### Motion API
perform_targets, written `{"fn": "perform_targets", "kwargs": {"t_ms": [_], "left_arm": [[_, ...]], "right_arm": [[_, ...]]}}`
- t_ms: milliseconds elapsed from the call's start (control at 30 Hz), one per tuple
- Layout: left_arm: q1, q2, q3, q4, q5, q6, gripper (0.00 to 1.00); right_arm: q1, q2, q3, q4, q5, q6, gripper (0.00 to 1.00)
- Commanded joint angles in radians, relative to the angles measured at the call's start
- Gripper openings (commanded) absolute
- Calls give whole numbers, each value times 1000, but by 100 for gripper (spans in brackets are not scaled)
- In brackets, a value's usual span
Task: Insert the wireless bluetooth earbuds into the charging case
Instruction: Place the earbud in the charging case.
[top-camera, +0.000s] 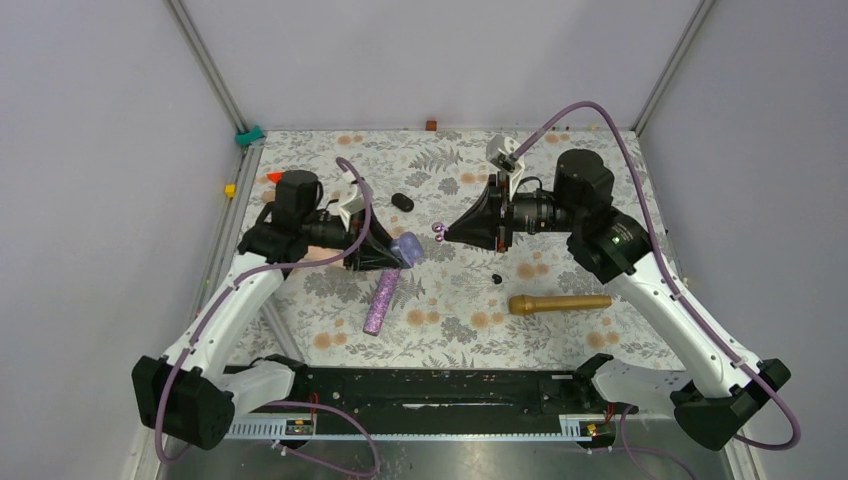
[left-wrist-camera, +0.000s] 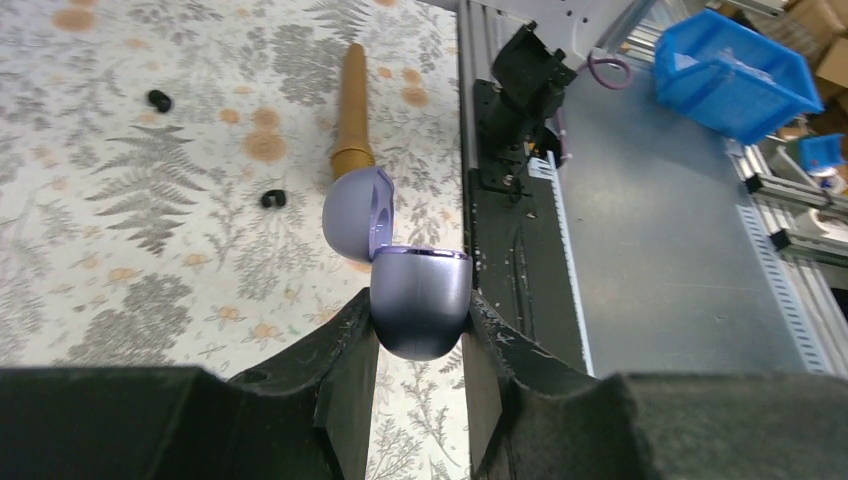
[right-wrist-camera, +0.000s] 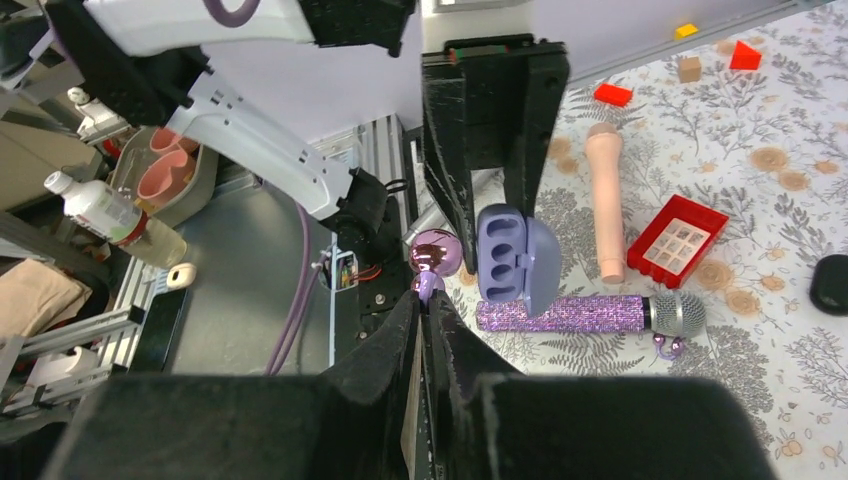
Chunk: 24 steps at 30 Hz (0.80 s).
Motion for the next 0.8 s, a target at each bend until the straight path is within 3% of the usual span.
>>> {"fn": "perform_targets", "kwargs": {"t_ms": [0,100,400,767], "left_arm": [[-71,49,62,-7,7,7,0],[-104,76,62,-5,29,0,0],[-109,47,-55,269,22,-229,0],[-109,24,-76,286,33,-232,0]], "right_arm": [[11,-34,-42,57,-68,-33,10],[11,-32,-77,81,-72,-49,10],[48,12,-134,85,-43,-140,10],[63,38,-173,112,-1,-216,10]]}}
